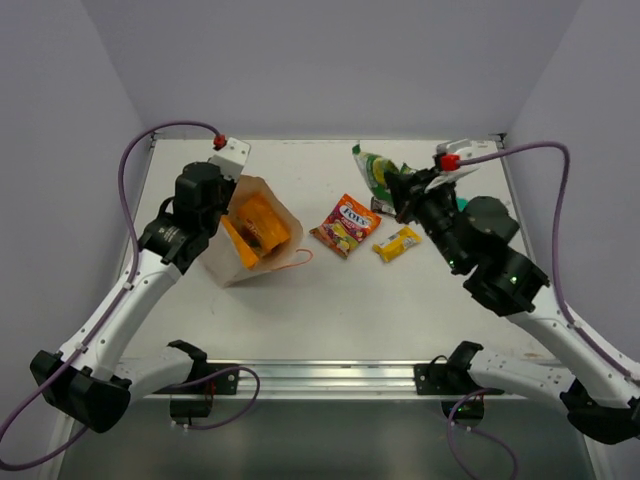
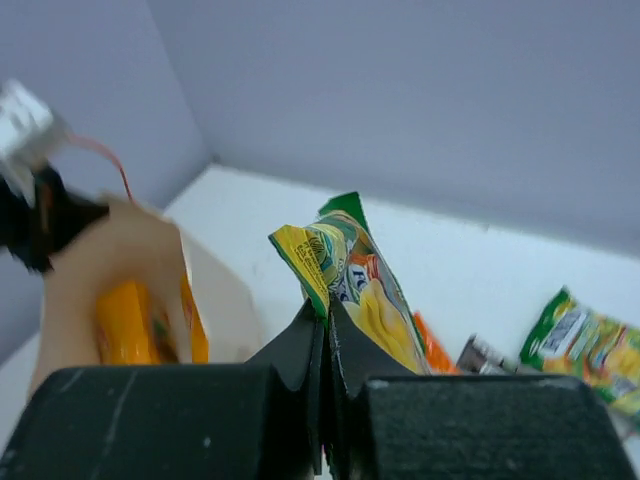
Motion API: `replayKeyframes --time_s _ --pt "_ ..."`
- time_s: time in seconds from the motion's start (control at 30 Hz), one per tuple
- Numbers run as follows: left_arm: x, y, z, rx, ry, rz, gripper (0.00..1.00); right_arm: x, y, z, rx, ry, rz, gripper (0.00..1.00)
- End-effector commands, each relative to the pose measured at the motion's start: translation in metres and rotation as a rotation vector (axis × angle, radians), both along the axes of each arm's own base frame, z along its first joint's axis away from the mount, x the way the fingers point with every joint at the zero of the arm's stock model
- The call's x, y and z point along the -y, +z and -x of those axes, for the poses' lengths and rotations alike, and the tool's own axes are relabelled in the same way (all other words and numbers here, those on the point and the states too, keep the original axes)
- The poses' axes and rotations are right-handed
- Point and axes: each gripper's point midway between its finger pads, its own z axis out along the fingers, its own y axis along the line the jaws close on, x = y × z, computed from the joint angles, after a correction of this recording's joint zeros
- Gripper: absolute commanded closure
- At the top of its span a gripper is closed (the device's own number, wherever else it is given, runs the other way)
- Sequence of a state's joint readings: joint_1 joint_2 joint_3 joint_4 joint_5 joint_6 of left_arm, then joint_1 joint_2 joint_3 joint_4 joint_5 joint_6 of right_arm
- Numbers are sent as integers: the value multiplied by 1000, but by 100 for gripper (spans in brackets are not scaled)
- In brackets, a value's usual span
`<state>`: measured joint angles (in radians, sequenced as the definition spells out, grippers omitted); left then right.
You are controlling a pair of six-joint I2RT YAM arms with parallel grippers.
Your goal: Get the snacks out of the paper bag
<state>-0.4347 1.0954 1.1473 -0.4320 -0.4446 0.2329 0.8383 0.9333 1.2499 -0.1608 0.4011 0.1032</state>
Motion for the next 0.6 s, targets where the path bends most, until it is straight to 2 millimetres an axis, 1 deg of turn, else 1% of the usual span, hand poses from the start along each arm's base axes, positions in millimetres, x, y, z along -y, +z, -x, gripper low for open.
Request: replayKeyframes --time_s 0.0,0.03,0.07,0.1,0.13,0.17,0.2,0.23,0.27,0.3,0.33,0.37,0.4,0.43,0.47,0.5,0.53,0.57 --pt "0 71 -19 255 1 48 100 -44 -124 9 -303 176 129 100" --pt "3 73 -19 258 -13 49 100 -67 -135 26 -322 326 122 100" --pt "5 73 -19 259 -25 52 100 -76 -147 34 -351 388 117 100" --pt "9 74 -19 259 -50 53 100 -85 -167 43 -390 452 115 100" --pt "10 74 -17 261 -61 52 100 -93 -175 52 -408 512 110 100" --pt "13 74 -16 261 -87 52 100 -101 -179 65 -424 601 97 100" --pt "15 74 -15 260 -100 50 100 -105 -195 73 -460 641 90 100" --pt "16 72 -13 255 -115 44 100 -111 -194 75 -439 676 66 100" --pt "17 71 -12 253 -127 44 100 -114 -201 79 -452 700 61 100" --pt "21 71 -10 252 -154 49 100 -113 -218 78 -491 682 56 100" --pt "23 67 -8 244 -172 47 100 -115 -228 69 -498 653 57 87" --pt "28 66 -6 239 -204 51 100 -112 -240 62 -523 609 73 76" --pt "30 65 -4 234 -218 51 100 -102 -252 46 -547 502 109 66" --pt "31 61 -2 224 -231 45 100 -95 -261 38 -573 443 146 53" --pt "32 59 -1 216 -241 42 100 -90 -268 30 -589 392 183 48" --pt "33 58 0 212 -251 41 100 -84 -255 17 -550 327 208 43" --pt "33 55 1 201 -254 38 100 -78 -253 15 -557 298 239 35" --pt "33 54 2 197 -256 36 100 -75 -242 11 -529 280 244 32"
